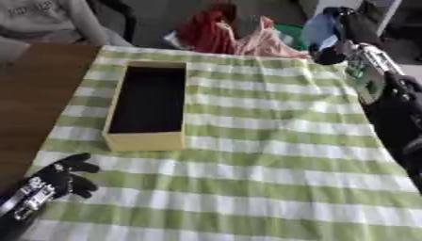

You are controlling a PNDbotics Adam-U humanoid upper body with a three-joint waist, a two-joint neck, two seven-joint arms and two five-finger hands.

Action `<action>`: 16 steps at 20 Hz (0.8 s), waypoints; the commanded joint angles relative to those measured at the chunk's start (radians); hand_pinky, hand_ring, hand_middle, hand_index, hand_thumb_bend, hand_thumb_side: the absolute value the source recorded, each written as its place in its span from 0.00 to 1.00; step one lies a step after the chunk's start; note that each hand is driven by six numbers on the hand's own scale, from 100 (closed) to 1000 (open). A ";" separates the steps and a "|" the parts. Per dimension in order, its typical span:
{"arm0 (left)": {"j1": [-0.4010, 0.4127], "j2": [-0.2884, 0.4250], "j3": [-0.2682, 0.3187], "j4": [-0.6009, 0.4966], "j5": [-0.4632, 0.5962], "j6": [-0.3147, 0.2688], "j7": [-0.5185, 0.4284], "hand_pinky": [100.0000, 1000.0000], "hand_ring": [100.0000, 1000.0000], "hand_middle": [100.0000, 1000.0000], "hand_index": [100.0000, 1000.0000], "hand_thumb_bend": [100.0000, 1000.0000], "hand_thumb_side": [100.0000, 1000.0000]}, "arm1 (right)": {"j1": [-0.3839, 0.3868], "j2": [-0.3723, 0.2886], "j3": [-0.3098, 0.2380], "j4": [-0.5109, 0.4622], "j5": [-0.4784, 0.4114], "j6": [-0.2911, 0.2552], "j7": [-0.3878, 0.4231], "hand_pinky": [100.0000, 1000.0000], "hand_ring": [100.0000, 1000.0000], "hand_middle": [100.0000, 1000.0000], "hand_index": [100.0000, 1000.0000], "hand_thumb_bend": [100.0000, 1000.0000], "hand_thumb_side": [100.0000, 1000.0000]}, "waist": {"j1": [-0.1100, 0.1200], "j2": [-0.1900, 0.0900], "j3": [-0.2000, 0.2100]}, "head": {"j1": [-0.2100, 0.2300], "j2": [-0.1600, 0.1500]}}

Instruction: Pick up objects on the table and place them in the box.

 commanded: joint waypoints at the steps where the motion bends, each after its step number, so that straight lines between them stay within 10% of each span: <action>1: -0.006 0.004 -0.006 -0.018 0.007 -0.002 -0.008 0.66 0.67 0.76 0.95 0.00 0.90 | -0.034 0.012 0.031 -0.087 -0.032 -0.052 0.047 0.19 0.52 0.52 0.69 0.00 0.00 | 0.004 -0.024 0.003 | -0.007 -0.005; 16: -0.018 0.000 -0.024 -0.016 0.017 -0.011 -0.031 0.66 0.67 0.76 0.95 0.00 0.89 | -0.026 0.132 0.179 -0.240 -0.166 -0.168 0.231 0.23 0.56 0.53 0.70 0.00 0.00 | 0.008 -0.028 0.036 | -0.037 -0.009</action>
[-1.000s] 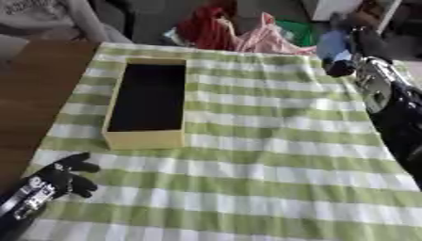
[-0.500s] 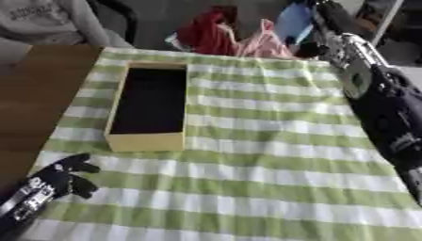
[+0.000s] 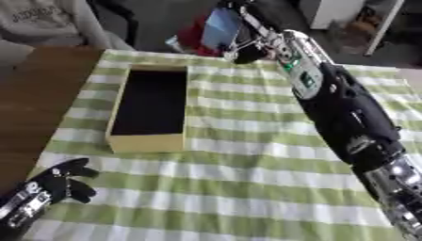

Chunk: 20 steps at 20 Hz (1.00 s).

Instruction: Pick up objects on the table and place them in the box.

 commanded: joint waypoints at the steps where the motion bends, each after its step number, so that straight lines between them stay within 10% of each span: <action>1: -0.014 0.006 -0.004 -0.016 0.006 -0.002 -0.006 0.66 0.67 0.76 0.95 0.00 0.89 | -0.006 -0.007 0.024 -0.045 -0.031 -0.018 0.029 0.23 0.56 0.53 0.70 0.00 0.00 | 0.007 -0.017 0.005 | -0.008 -0.010; 20: -0.023 -0.002 -0.014 -0.009 0.002 0.000 -0.029 0.66 0.67 0.76 0.95 0.00 0.90 | 0.028 0.108 0.117 -0.071 -0.077 -0.097 0.201 0.30 0.63 0.57 0.75 0.00 0.00 | 0.004 -0.010 0.027 | -0.025 -0.013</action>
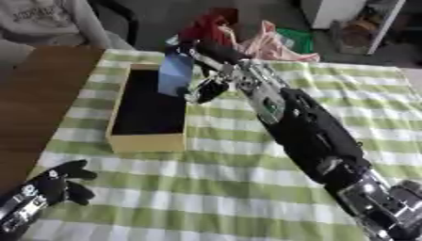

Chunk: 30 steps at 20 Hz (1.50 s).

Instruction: Pick up objects on the table and place them in the box.

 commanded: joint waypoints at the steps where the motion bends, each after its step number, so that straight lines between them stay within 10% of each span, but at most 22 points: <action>1: -0.013 0.001 -0.003 -0.009 -0.002 -0.001 -0.006 0.66 0.67 0.76 0.95 0.00 0.90 | -0.015 0.001 0.013 -0.042 -0.026 -0.019 0.033 0.32 0.65 0.58 0.76 0.00 0.01 | 0.006 -0.015 0.002 | -0.002 -0.012; 6: -0.013 0.000 -0.004 -0.008 -0.003 -0.001 -0.010 0.66 0.67 0.76 0.95 0.00 0.91 | -0.008 0.008 0.043 -0.078 -0.053 -0.057 0.107 0.41 0.74 0.71 0.85 0.00 0.17 | 0.005 -0.014 0.003 | -0.003 -0.012; 11: -0.013 -0.001 -0.004 -0.008 -0.003 -0.001 -0.010 0.66 0.67 0.76 0.95 0.00 0.91 | -0.003 0.007 0.053 -0.096 -0.072 -0.093 0.207 0.72 0.95 0.85 0.93 0.16 0.42 | 0.005 -0.014 0.003 | -0.001 -0.011; 30: -0.011 -0.001 -0.002 -0.009 -0.001 0.003 -0.007 0.66 0.67 0.76 0.95 0.00 0.91 | 0.001 -0.003 0.036 -0.102 -0.034 -0.050 0.052 0.80 1.00 0.89 0.95 0.20 0.43 | 0.006 -0.015 -0.001 | 0.004 -0.012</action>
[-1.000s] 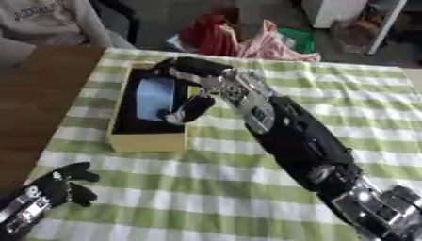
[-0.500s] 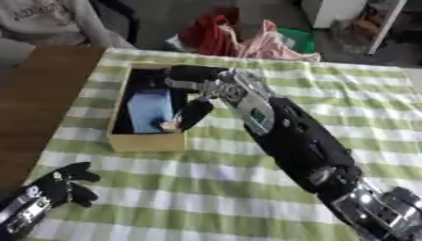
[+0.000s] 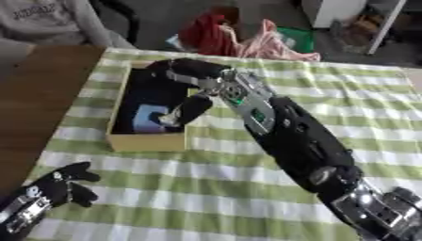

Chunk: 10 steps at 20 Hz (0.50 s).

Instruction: Pick up objects on the table and place them in the box.

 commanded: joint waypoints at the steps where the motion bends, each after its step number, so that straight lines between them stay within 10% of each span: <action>1: -0.010 0.007 0.001 -0.014 0.000 0.002 0.002 0.66 0.67 0.76 0.95 0.00 0.91 | -0.017 -0.021 -0.015 -0.023 -0.003 0.005 -0.024 0.80 1.00 0.89 0.95 0.19 0.42 | 0.006 -0.017 -0.002 | 0.004 -0.011; 6: -0.007 0.009 0.004 -0.014 -0.003 0.002 0.004 0.66 0.67 0.76 0.95 0.00 0.91 | -0.019 -0.051 -0.043 -0.022 -0.052 0.043 -0.051 0.78 1.00 0.87 0.95 0.16 0.42 | 0.004 -0.021 -0.010 | 0.011 -0.011; 7: -0.007 0.009 0.004 -0.014 -0.003 0.001 0.004 0.66 0.67 0.76 0.95 0.00 0.91 | -0.019 -0.059 -0.050 -0.020 -0.067 0.054 -0.058 0.78 1.00 0.87 0.95 0.00 0.44 | 0.004 -0.021 -0.012 | 0.012 -0.011; 8: -0.005 0.010 0.005 -0.014 -0.004 0.001 0.004 0.66 0.67 0.76 0.95 0.00 0.91 | -0.019 -0.068 -0.058 -0.019 -0.081 0.066 -0.067 0.77 1.00 0.87 0.95 0.15 0.41 | 0.004 -0.022 -0.015 | 0.015 -0.010; 10: -0.004 0.011 0.007 -0.014 -0.006 0.000 0.006 0.66 0.67 0.76 0.95 0.00 0.91 | -0.018 -0.088 -0.076 -0.019 -0.110 0.088 -0.088 0.76 1.00 0.86 0.95 0.13 0.41 | 0.004 -0.022 -0.021 | 0.017 -0.008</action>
